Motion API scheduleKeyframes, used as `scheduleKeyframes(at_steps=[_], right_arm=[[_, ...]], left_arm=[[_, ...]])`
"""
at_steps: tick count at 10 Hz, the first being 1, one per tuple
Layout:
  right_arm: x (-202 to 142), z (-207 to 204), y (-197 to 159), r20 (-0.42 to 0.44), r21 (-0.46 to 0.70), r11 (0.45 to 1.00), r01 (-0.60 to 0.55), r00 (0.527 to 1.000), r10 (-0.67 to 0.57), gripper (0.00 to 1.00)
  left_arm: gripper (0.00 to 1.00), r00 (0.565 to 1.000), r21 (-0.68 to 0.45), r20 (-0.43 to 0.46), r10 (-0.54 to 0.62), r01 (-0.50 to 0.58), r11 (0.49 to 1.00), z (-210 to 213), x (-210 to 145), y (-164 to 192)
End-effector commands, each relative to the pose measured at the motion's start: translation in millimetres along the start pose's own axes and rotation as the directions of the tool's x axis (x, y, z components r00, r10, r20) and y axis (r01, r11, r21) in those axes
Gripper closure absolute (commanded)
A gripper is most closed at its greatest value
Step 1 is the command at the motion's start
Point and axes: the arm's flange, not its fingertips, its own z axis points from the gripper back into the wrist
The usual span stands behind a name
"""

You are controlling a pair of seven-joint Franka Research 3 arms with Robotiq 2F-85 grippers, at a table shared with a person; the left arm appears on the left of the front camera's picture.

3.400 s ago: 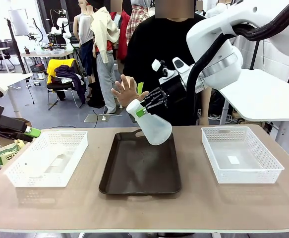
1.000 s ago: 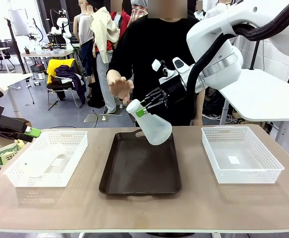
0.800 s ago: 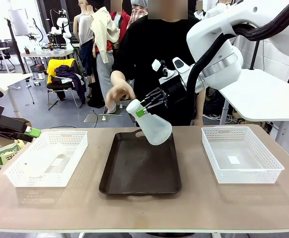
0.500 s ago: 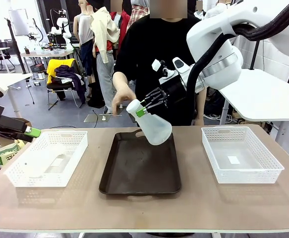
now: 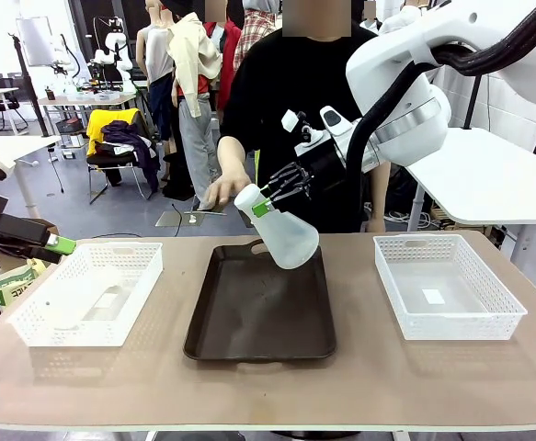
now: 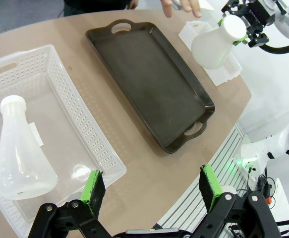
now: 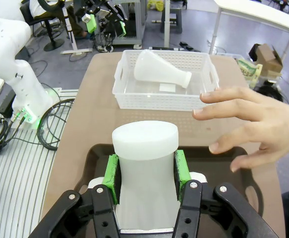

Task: Prepare the laboratory tools.
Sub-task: Place the picked Big flask upright in the Handle tray as instructed by the person.

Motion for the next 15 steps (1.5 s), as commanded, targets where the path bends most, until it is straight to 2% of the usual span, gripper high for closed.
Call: scheduleKeyframes(at_steps=[1,15], right_arm=[[-2.1,0.8,3.9,0.010,0.001,1.000,-0.007,1.000,0.007,1.00],[0.0,0.0,0.0,0.000,0.000,1.000,0.000,1.000,0.000,1.00]], left_arm=[[0.00,1.000,-0.020,0.021,-0.018,0.019,1.000,-1.2,-1.4,2.7],[0.00,1.000,-0.020,0.021,-0.018,0.019,1.000,-1.2,-1.4,2.7]])
